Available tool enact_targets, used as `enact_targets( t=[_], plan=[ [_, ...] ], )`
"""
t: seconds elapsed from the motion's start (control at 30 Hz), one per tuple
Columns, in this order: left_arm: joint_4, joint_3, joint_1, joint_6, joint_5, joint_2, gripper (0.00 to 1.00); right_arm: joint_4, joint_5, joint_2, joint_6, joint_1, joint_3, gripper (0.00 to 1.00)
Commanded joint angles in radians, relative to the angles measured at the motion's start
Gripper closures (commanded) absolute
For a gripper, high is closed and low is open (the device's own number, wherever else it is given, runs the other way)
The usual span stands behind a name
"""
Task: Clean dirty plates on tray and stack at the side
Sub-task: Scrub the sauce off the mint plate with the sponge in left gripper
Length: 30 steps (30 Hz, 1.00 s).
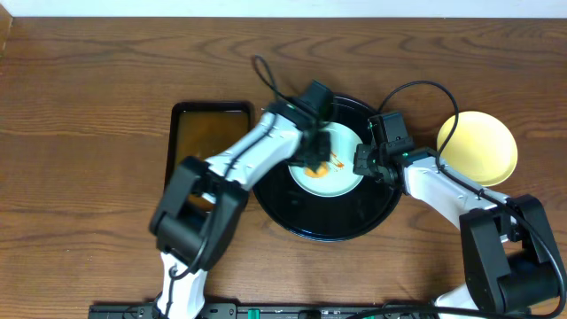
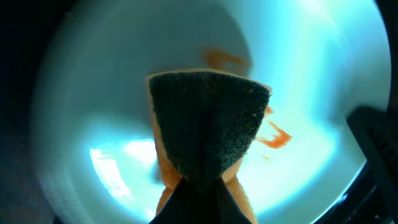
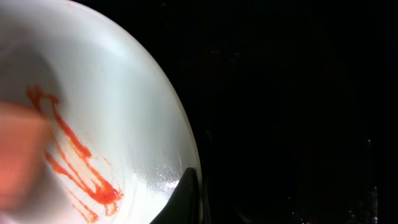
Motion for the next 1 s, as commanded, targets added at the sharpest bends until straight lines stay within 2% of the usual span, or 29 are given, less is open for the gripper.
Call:
enact_targets(
  t=[0.0, 0.47, 0.6, 0.97],
  plan=[
    [0.036, -0.004, -0.060, 0.027, 0.010, 0.019, 0.93, -0.016, -0.010, 0.018, 0.014, 0.002, 0.009, 0.99],
    [0.142, -0.004, -0.126, 0.023, -0.052, 0.047, 0.92, -0.036, -0.024, 0.018, 0.014, 0.003, 0.009, 0.99],
    [0.147, -0.004, -0.126, 0.018, -0.103, 0.049, 0.93, -0.037, -0.026, 0.018, 0.014, 0.003, 0.009, 0.99],
    [0.152, -0.004, -0.126, -0.011, -0.103, 0.098, 0.93, -0.037, -0.028, 0.018, 0.014, 0.002, 0.009, 0.99]
  ],
)
